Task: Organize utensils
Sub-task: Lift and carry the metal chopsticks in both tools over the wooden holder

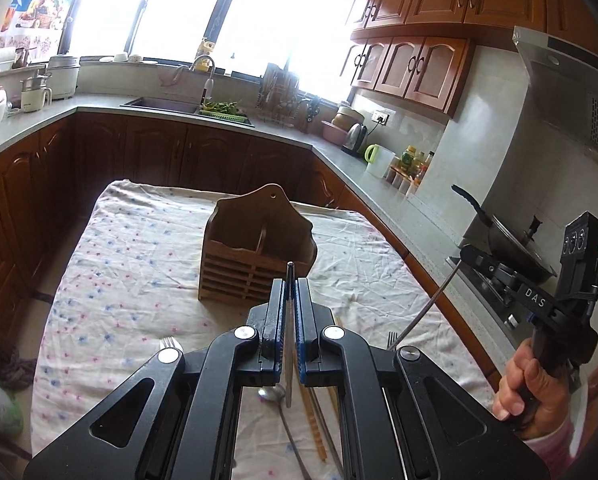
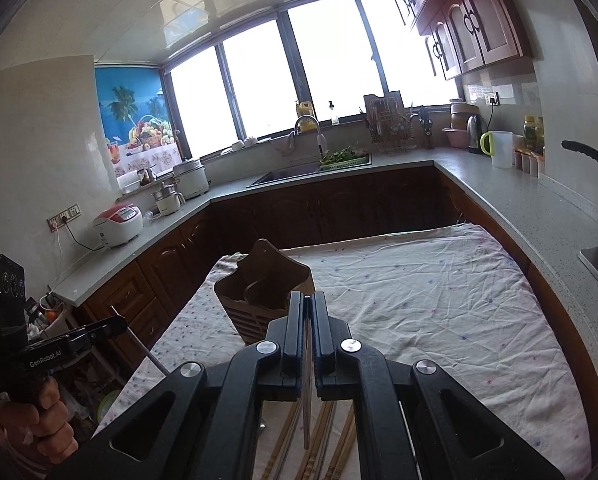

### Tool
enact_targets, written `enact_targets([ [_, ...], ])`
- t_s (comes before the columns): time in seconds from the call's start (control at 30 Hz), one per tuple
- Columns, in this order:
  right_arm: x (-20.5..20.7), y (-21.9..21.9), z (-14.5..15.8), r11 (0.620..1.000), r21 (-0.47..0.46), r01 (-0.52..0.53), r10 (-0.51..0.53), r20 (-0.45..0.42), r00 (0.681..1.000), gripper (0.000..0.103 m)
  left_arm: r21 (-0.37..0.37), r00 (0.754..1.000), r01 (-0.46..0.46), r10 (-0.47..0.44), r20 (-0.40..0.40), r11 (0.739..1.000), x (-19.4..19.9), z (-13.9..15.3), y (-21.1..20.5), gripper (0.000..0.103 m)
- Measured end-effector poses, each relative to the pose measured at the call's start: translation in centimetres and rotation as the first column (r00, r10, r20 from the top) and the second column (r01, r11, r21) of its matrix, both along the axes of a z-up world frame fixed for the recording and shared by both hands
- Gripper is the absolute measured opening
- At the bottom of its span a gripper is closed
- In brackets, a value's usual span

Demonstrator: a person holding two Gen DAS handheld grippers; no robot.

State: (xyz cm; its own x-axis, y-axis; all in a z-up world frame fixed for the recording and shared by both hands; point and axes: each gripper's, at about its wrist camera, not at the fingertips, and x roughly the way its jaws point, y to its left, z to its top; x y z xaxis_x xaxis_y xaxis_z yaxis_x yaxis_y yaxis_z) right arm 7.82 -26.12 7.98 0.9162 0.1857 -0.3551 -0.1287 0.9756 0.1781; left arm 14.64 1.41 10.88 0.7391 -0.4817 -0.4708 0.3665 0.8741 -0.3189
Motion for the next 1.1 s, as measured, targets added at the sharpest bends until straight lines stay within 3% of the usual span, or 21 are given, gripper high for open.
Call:
enact_targets([
  [0.43, 2.2, 0.8, 2.5, 0.999, 0.034, -0.028, 0.025, 0.080, 0.997, 0.004, -0.023, 0.995, -0.059, 0.061, 0.082, 0.998, 2.2, 3.3, 1.5, 0.003],
  [0.83, 8.3, 2.1, 7.5, 0.998, 0.045, -0.032, 0.022, 0.202, 0.979, 0.004, -0.053, 0.959, -0.153, 0.162, 0.235, 0.987, 8.0, 9.0, 2.9, 0.004],
  [0.97, 11.6, 2.3, 7.2, 0.999, 0.045, -0.028, 0.018, 0.195, 0.981, 0.004, -0.057, 0.955, -0.179, 0.187, 0.228, 0.982, 11.6, 8.6, 2.7, 0.004],
  [1.1, 14.6, 2.5, 4.8, 0.998, 0.052, -0.021, 0.013, 0.152, 0.988, 0.004, -0.076, 0.961, -0.201, 0.212, 0.180, 0.977, 15.1, 6.1, 2.6, 0.004],
])
